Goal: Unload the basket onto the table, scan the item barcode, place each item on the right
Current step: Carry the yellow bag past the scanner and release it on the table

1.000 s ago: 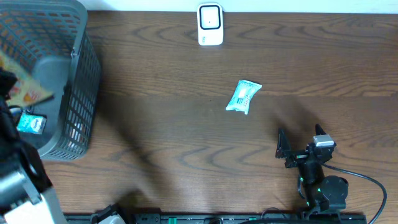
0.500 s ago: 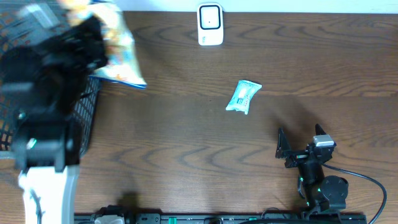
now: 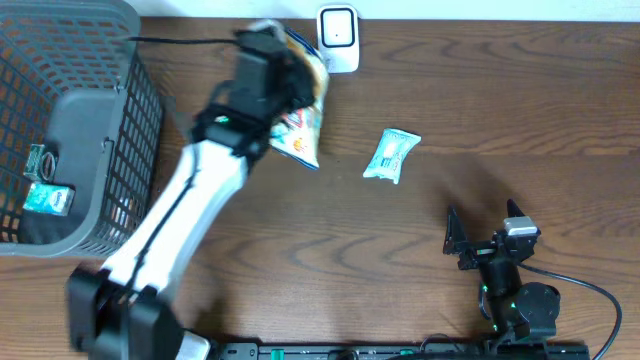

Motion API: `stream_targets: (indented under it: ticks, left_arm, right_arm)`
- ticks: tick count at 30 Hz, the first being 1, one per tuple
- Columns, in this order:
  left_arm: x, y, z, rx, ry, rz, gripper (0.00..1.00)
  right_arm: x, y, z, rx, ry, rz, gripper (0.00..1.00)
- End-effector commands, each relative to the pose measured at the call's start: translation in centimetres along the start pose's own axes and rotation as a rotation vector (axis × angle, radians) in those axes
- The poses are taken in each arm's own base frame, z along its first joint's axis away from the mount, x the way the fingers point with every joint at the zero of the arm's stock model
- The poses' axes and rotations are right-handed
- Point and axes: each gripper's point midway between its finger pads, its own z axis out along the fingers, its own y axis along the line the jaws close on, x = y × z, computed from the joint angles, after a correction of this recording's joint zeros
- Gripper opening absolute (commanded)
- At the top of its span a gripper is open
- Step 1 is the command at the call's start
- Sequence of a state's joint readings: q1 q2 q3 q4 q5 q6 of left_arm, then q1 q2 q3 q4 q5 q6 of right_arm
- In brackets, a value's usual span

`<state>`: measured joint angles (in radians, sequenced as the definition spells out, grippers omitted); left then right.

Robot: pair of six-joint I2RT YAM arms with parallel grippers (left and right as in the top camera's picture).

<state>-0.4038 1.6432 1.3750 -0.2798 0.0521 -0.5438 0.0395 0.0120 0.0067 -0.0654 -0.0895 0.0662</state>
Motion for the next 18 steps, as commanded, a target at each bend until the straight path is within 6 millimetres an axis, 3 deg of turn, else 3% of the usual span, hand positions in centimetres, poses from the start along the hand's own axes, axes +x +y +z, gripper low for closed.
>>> stream_targets:
  ticks: [1,10,12,14,18]
  left_arm:
    - [1.6,-0.5,2.4,-0.031,0.016,0.011,0.07]
    - [5.4,-0.4,7.7,-0.039,0.072,-0.046,0.11]
    - [5.8,-0.1,8.3,-0.046,0.08,-0.045,0.22]
    - [6.1,0.1,8.6,-0.05,0.086,-0.043,0.42]
    - [5.2,-0.5,8.3,-0.028,0.059,0.023,0.55]
  right_arm:
    - [0.0,-0.1,0.0,0.007,0.0,-0.012,0.99]
    - [0.0,-0.1,0.0,0.007,0.0,-0.012,0.99]
    - [0.0,-0.1,0.0,0.007,0.0,-0.012,0.99]
    - [0.0,-0.1,0.0,0.007,0.0,-0.012,0.99]
    - [0.0,-0.1,0.0,0.007,0.0,-0.012,0.99]
